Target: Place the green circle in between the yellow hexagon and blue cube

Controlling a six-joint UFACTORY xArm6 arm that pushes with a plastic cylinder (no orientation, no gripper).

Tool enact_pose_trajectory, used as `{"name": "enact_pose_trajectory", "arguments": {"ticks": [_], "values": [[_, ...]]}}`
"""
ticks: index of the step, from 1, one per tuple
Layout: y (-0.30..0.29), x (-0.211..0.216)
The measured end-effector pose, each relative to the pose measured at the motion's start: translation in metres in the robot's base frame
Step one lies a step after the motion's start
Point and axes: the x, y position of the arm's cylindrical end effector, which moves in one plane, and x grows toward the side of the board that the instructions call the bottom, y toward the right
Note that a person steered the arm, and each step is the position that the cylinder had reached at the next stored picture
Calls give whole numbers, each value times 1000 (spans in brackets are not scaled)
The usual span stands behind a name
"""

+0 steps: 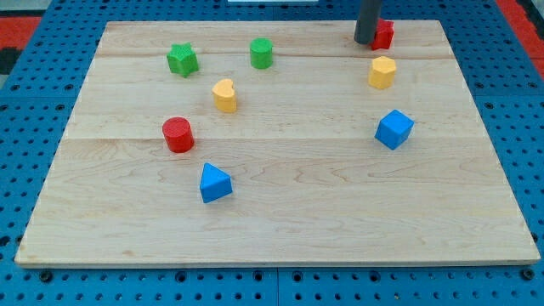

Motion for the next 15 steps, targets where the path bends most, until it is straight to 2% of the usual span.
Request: {"name": "enact_pose_trajectory", "arguments": {"ticks": [1, 2, 5, 6, 8, 9, 10, 11, 13, 14, 15], "values": [[-39, 15], [-62, 2], [-66, -22], [-101, -25], [-115, 34], [-114, 1], [-167, -10], [-188, 27], [-59, 31], [-36, 46], [-50, 39]]}}
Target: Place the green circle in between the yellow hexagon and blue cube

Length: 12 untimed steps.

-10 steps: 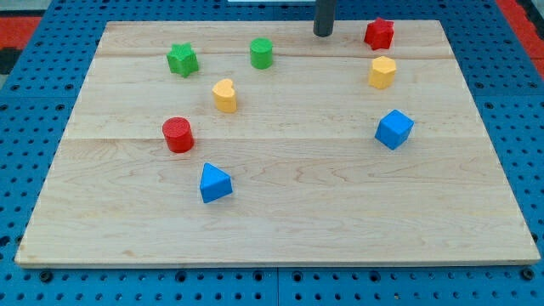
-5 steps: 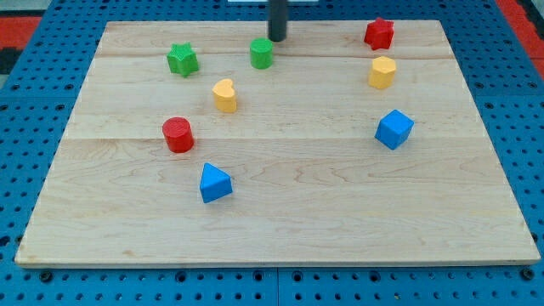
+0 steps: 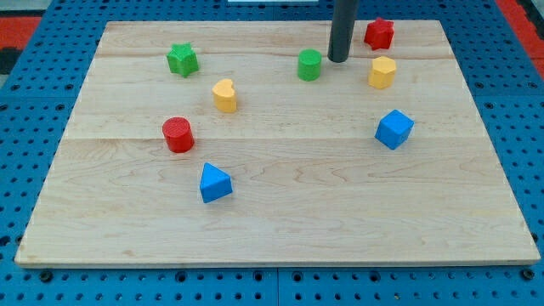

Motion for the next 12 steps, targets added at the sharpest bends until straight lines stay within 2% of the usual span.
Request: {"name": "enact_pose_trajectory", "arguments": {"ticks": [1, 2, 4, 5, 6, 7, 10, 11, 12], "values": [[-60, 3], [-73, 13], [-125, 66], [-79, 66], [-93, 72], [-115, 108], [-62, 93], [-6, 87], [3, 84]]}}
